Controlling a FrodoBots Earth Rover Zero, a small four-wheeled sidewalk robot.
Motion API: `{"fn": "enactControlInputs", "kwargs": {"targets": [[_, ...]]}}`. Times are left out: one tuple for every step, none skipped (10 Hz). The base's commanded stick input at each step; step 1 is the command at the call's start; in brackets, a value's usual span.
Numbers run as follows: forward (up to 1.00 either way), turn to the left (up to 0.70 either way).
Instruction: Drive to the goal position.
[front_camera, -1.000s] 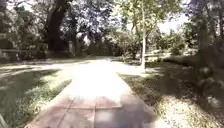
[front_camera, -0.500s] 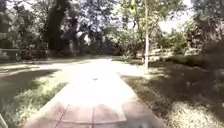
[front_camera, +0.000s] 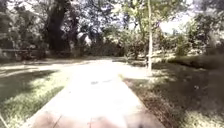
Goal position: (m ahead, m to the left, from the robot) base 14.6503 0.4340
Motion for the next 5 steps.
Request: {"fn": "enactControlInputs", "kwargs": {"targets": [[0.50,0.00],[0.50,0.00],[0.50,0.00],[0.50,0.00],[0.50,0.00]]}}
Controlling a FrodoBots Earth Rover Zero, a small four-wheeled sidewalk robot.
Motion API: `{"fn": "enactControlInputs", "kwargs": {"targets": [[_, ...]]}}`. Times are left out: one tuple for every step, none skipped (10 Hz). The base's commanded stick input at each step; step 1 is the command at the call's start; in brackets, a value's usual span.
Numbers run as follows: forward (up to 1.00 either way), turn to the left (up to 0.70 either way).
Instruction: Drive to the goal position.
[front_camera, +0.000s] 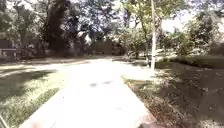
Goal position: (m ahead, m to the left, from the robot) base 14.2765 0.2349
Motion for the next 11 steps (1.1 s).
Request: {"fn": "enactControlInputs", "kwargs": {"targets": [[0.50,0.00],[0.50,0.00],[0.50,0.00],[0.50,0.00],[0.50,0.00],[0.50,0.00],[0.50,0.00],[0.50,0.00],[0.50,0.00],[0.50,0.00],[0.50,0.00]]}}
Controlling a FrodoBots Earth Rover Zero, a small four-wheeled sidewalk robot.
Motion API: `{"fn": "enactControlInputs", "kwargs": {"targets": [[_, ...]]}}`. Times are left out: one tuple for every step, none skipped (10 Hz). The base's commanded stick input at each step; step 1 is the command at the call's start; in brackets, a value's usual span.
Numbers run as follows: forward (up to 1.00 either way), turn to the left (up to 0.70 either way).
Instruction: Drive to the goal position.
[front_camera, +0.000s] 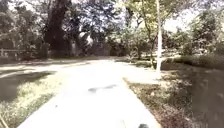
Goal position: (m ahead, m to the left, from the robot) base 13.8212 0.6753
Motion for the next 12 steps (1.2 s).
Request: {"fn": "enactControlInputs", "kwargs": {"targets": [[0.50,0.00],[0.50,0.00],[0.50,0.00],[0.50,0.00],[0.50,0.00],[0.50,0.00],[0.50,0.00],[0.50,0.00],[0.50,0.00],[0.50,0.00],[0.50,0.00],[0.50,0.00]]}}
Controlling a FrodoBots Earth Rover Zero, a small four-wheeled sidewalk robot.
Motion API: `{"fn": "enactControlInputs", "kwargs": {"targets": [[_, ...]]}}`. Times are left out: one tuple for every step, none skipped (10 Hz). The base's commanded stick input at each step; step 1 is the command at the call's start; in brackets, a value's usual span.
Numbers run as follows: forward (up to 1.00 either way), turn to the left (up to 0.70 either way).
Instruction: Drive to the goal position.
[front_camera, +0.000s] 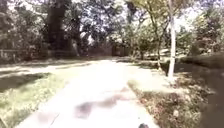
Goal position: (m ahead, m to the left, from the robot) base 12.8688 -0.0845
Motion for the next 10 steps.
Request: {"fn": "enactControlInputs", "kwargs": {"targets": [[0.50,0.00],[0.50,0.00],[0.50,0.00],[0.50,0.00],[0.50,0.00],[0.50,0.00],[0.50,0.00],[0.50,0.00],[0.50,0.00],[0.50,0.00]]}}
